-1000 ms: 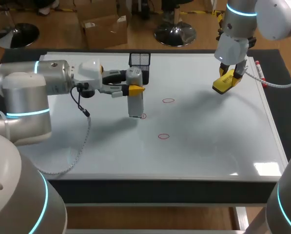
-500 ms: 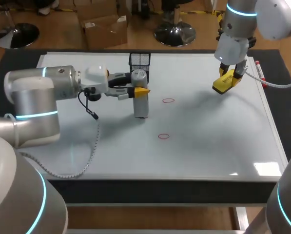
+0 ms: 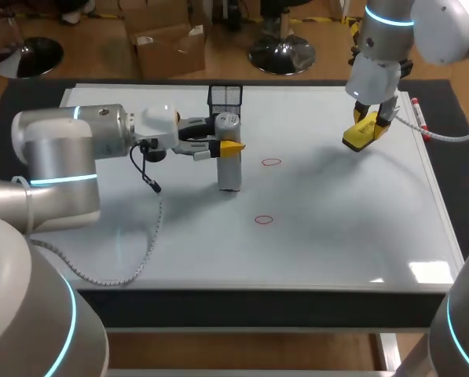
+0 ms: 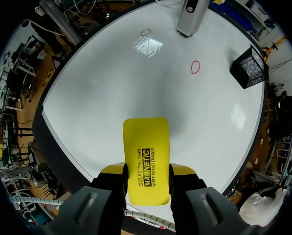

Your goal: Pick up the inspection probe, press it on each red-marked spot on the whiteboard one by one, put down the probe, pick up the eraser, and wipe off all the red marks.

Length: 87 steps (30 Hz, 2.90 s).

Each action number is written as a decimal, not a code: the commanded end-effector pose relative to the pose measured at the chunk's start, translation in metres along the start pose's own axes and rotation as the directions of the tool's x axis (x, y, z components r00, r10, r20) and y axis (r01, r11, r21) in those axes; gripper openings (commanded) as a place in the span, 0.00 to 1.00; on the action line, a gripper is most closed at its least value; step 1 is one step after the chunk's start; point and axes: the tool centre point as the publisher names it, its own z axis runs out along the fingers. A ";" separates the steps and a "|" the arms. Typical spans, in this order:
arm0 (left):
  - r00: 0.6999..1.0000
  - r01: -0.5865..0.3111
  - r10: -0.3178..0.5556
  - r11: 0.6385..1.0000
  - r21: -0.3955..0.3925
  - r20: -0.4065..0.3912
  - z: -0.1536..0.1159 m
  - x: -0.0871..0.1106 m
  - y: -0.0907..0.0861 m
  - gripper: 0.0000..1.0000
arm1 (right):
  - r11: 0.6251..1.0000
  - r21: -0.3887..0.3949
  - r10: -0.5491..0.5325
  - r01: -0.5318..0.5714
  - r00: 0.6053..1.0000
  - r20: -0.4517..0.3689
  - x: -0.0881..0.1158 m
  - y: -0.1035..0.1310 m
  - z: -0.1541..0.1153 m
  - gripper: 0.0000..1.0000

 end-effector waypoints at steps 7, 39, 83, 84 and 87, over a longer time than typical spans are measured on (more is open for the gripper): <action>1.000 0.000 0.000 1.000 -0.013 -0.005 0.002 0.000 0.000 0.00 | 1.000 0.002 -0.001 0.001 1.000 -0.002 0.000 0.000 -0.001 0.00; 1.000 0.001 0.000 1.000 -0.009 0.023 -0.003 0.005 -0.012 0.00 | 1.000 0.002 -0.001 0.001 1.000 -0.002 0.000 0.000 -0.001 0.00; 0.917 -0.026 0.036 0.999 -0.030 0.397 -0.196 0.092 -0.039 0.00 | 1.000 0.002 -0.001 0.001 1.000 -0.002 0.000 0.000 -0.001 0.00; 0.916 -0.025 0.035 0.999 -0.030 0.400 -0.199 0.093 -0.039 0.00 | 1.000 0.002 -0.001 0.001 1.000 -0.002 0.000 0.000 -0.001 0.00; 0.914 -0.020 0.029 0.999 -0.025 0.405 -0.208 0.097 -0.038 0.00 | 1.000 0.002 -0.001 0.001 1.000 -0.002 0.000 0.000 -0.001 0.00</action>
